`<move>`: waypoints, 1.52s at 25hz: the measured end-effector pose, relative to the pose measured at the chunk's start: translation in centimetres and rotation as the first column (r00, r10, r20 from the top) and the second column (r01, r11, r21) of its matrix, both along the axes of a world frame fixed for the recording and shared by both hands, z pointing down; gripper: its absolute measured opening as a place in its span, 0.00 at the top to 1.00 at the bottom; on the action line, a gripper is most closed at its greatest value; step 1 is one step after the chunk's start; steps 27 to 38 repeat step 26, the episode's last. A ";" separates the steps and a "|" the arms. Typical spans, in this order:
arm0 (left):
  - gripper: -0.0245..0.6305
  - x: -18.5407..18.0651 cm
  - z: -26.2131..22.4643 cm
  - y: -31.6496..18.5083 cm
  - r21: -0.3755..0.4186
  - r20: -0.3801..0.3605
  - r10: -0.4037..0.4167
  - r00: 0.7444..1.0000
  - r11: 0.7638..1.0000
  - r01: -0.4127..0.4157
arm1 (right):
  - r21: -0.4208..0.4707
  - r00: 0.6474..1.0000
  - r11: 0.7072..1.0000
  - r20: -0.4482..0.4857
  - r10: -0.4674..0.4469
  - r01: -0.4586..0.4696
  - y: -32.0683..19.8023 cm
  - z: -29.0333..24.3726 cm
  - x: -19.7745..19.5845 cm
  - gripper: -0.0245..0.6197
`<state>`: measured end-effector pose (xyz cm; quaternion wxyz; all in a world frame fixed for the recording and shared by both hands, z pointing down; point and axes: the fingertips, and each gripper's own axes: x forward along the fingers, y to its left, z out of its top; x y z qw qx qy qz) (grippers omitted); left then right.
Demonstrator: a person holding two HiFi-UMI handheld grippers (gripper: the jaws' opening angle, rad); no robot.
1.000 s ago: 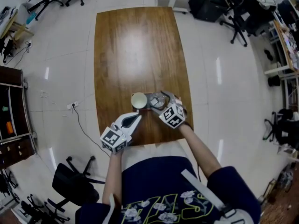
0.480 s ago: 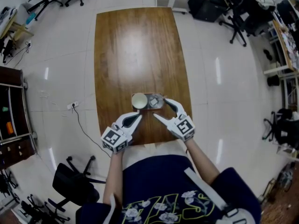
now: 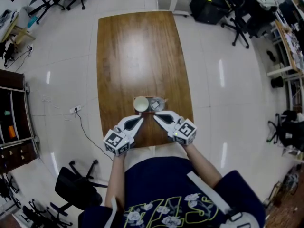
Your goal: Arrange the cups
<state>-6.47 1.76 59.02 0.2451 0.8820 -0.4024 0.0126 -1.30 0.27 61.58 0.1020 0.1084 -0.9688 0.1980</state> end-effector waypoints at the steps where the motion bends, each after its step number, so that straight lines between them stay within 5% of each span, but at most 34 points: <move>1: 0.96 0.0 -0.1 -0.1 -0.002 0.002 0.000 1.000 1.000 0.000 | 0.007 1.000 1.000 -0.011 -0.009 0.009 0.1 -0.1 -0.1 0.97; 18: 0.96 -0.3 -0.2 -0.3 -0.004 0.037 0.033 0.999 0.999 -0.033 | 0.029 0.995 0.999 -0.093 -0.024 0.027 0.6 0.6 -0.9 0.97; 38: 0.96 0.3 0.3 0.3 -0.021 -0.015 0.027 1.000 0.999 -0.027 | -0.019 0.995 1.000 -0.103 -0.008 0.006 1.4 0.8 -1.1 0.97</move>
